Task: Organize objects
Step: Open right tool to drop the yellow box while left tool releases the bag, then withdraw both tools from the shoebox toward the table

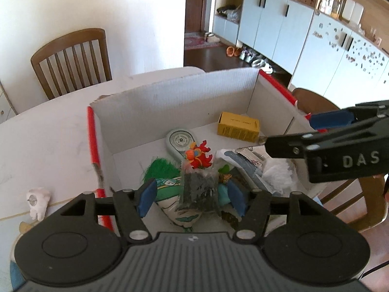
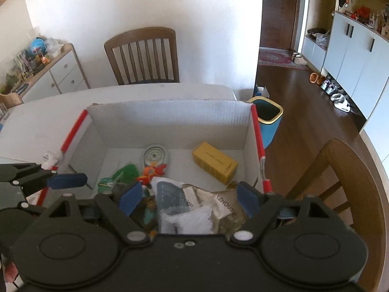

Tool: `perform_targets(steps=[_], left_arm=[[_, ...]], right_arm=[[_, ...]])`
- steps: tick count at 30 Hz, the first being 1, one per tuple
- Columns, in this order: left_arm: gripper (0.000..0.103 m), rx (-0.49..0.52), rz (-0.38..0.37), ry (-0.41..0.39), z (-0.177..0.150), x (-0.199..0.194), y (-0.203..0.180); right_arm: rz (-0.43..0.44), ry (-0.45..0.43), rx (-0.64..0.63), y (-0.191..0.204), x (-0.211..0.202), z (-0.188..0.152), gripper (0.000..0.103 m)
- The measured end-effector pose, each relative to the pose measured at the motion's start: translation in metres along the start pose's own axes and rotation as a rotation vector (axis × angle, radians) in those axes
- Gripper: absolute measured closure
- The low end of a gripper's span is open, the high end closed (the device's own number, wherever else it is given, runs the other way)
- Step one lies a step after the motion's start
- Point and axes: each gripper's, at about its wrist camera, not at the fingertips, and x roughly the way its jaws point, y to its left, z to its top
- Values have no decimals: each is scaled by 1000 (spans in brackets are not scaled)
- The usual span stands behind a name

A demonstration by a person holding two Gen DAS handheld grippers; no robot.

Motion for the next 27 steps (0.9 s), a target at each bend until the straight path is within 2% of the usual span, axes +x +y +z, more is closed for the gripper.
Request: perform_targets(steps=[3,9,17,27], left_arm=[[35,-2,-10,-26,-2,-14,7],[34,1,-32,-72,-5,-44,23],[26,9,-68,-116,-14,-80,43],[20,5,-76,-144,-30,-114,84]], right_arm=[[-7,-18,-7,7,-14,-4,16],[-16,-48,8,22,-37,-10,14],[-30,-67,33,49,-54,-22,9],[7,-117,69,94,-71,-35,2]])
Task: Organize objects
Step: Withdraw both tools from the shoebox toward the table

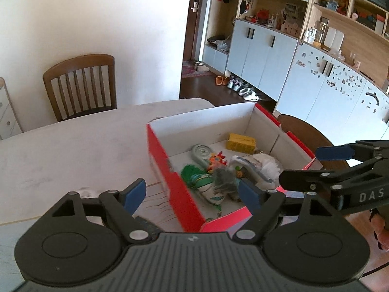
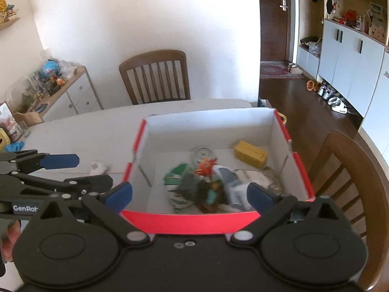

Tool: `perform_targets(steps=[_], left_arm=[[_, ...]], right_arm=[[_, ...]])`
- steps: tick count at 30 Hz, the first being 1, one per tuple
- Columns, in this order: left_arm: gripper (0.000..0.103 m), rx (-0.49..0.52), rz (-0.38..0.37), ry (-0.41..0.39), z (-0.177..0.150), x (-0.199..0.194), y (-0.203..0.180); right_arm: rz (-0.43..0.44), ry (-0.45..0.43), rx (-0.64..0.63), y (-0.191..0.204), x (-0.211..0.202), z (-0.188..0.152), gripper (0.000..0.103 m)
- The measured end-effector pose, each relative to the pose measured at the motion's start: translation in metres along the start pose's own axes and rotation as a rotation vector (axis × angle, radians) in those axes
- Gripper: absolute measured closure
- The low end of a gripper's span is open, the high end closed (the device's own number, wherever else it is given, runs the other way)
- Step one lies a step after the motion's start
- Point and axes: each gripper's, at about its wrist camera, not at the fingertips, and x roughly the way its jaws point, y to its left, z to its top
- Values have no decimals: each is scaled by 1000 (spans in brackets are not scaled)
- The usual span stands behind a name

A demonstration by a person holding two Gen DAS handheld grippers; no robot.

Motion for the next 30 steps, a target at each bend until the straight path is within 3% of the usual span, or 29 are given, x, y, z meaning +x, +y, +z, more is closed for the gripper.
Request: perform_targets(steps=[12,25,30], left_arm=[[13,0,-1,-33,-19,-40,57],[12,-46,-24,-42,-42,-59,124],[1,-77,6,-48,-50,-56,146]], right_arm=[[-3,-74,23,60,-11,-12,1],[27,-25,-22,121,10,-23,1],[32,7,-51,141,24,-23,1]])
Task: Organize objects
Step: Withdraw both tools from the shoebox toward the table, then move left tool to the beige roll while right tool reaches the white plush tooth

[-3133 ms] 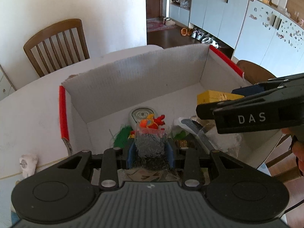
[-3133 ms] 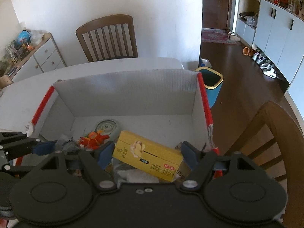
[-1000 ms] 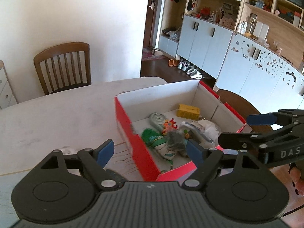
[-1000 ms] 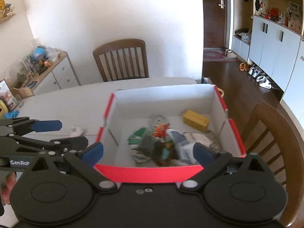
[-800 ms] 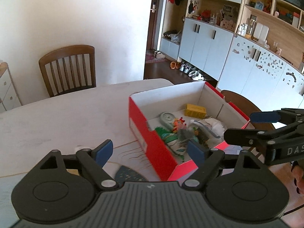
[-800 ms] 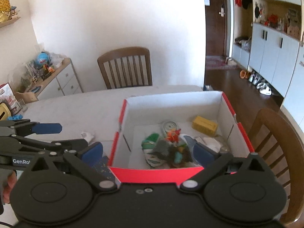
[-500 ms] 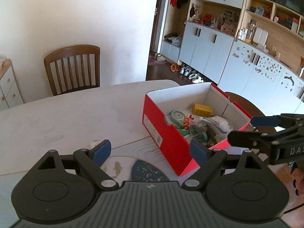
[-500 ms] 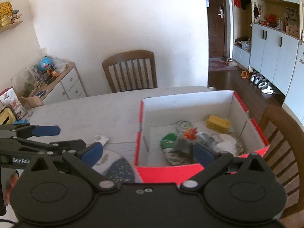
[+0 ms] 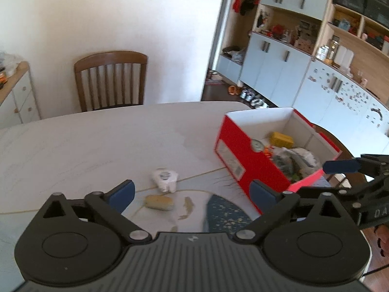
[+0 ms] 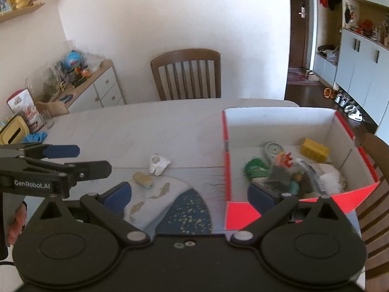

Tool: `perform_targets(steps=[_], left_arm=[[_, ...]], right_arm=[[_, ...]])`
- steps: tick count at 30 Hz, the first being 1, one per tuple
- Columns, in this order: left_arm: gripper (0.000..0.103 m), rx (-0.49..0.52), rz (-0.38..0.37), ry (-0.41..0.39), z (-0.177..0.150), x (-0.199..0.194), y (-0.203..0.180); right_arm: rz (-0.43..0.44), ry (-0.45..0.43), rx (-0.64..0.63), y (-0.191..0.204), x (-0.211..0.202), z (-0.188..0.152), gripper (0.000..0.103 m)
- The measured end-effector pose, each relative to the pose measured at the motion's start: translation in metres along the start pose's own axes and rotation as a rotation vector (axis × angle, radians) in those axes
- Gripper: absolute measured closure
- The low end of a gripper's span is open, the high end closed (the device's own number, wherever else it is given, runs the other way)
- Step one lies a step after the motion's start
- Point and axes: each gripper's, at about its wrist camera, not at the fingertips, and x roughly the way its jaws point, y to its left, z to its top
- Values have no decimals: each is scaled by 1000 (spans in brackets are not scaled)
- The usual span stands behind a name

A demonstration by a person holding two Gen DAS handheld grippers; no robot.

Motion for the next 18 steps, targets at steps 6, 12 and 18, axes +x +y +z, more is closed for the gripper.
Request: perform_targets(steps=[6,12,18], left_arm=[[1,-31,11,10,-10,11,25],[1,-57,53,27,-24,36,48],[1,-55,78,54,-38,68,53]], right_arm=[[11,34,-38,16,20,4,1],[12,55,-53,25,42,14,1],[3,96,-41,28,78,25,1]])
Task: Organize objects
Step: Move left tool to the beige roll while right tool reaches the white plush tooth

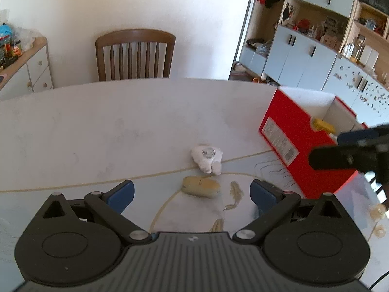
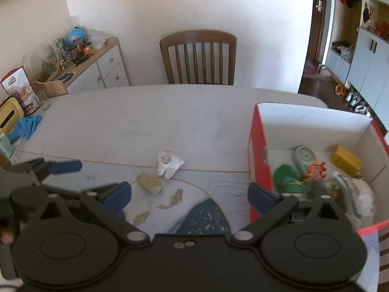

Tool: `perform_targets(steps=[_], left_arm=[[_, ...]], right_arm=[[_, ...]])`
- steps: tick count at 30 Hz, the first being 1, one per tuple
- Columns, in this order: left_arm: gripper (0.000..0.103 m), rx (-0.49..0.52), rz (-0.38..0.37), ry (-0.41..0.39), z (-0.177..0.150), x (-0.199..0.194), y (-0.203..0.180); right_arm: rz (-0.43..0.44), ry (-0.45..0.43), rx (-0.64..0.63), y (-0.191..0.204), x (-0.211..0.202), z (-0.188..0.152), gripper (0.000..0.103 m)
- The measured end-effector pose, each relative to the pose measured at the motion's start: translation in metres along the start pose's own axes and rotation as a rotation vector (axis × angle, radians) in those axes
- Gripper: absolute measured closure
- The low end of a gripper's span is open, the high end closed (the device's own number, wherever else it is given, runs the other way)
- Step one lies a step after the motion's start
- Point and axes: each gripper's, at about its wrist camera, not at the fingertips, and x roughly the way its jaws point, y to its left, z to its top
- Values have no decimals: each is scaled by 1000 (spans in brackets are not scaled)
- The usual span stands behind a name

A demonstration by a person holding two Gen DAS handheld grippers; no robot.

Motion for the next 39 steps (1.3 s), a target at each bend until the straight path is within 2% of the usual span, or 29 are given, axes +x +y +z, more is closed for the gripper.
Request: perform_targets(steps=[3,7,17,27,34,39], left_arm=[[1,12,-1,17,-4,16,-1],[1,35,40,33,-7,37,-3],[1,99,42,37,-11,67,-13],[2,147,30,29,-15,86,-19],[23,160,12,20,-16,90,-25],[42,160,9,9,-16,88,-25]], right_arm=[[-2,27,-3,2,20,6,2],[-7,75,-25,7,50,12,2],[27,200,-3,13,115,46,2],[40,291,13,21,160,53,11],[48,316,2,25,172,52,21],[36,315,-7,27,174,52,28]])
